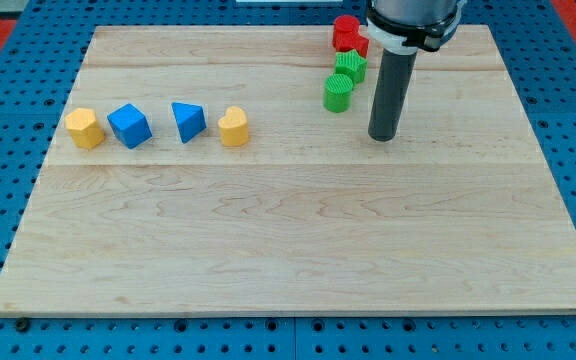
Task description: Separate green star from green circle
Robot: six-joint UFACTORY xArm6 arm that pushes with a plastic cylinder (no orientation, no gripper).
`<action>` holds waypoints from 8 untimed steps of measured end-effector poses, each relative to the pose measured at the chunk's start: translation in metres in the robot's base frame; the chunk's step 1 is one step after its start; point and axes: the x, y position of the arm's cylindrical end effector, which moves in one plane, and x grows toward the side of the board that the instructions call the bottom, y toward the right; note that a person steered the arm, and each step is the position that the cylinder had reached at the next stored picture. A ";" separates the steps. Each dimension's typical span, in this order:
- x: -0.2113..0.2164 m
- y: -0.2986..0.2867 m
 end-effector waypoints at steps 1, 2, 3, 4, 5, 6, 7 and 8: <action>-0.004 0.013; -0.012 0.066; -0.048 0.065; -0.053 0.060; -0.079 0.097; -0.086 0.090; -0.093 0.073; -0.096 0.057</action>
